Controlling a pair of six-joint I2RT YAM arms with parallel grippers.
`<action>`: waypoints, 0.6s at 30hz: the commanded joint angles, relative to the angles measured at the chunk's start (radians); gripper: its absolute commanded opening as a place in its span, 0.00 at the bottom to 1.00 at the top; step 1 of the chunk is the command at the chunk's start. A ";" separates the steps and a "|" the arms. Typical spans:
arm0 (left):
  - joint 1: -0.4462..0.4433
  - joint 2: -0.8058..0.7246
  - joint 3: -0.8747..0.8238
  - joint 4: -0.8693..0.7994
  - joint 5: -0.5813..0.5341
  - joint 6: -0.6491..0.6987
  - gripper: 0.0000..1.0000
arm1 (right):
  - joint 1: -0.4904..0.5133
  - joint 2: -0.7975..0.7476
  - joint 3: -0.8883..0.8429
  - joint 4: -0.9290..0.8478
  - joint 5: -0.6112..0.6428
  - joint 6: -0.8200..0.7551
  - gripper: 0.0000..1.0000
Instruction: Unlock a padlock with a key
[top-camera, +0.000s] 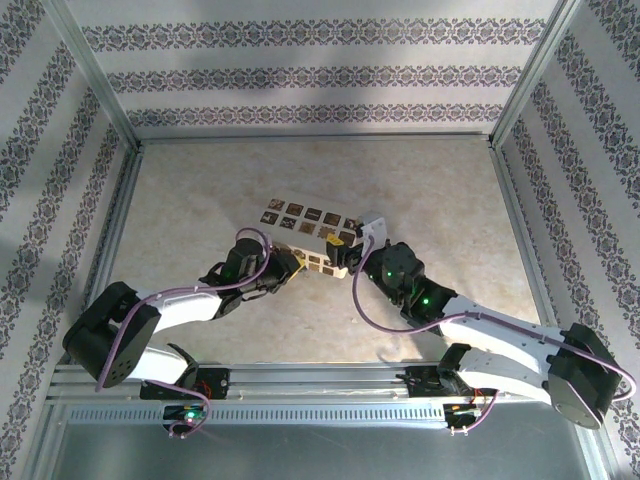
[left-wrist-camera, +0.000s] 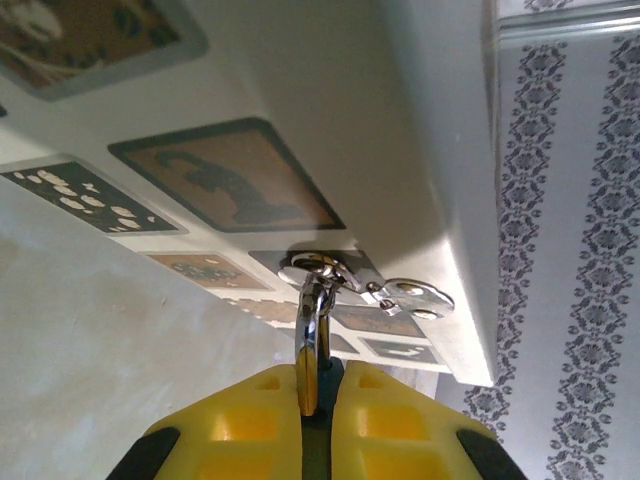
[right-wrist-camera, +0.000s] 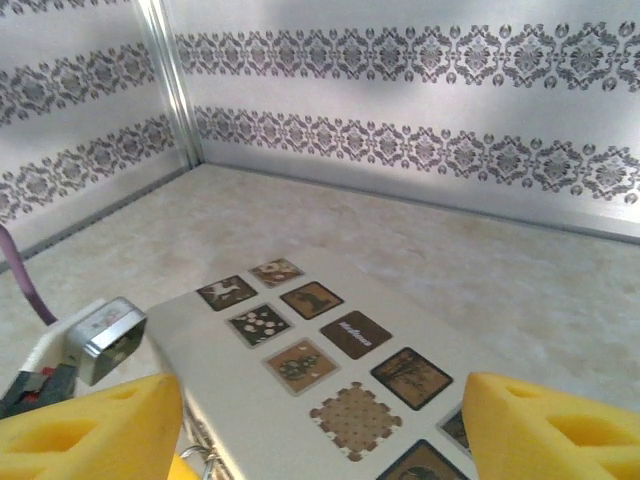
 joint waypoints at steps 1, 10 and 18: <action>-0.031 -0.002 -0.009 0.044 -0.026 0.028 0.00 | -0.018 -0.021 -0.010 -0.077 -0.005 0.047 0.75; -0.087 0.098 -0.021 0.128 -0.069 0.011 0.07 | -0.049 0.006 -0.014 -0.094 -0.038 0.107 0.76; -0.090 0.122 -0.049 0.161 -0.103 0.020 0.19 | -0.068 -0.003 -0.015 -0.118 -0.054 0.119 0.78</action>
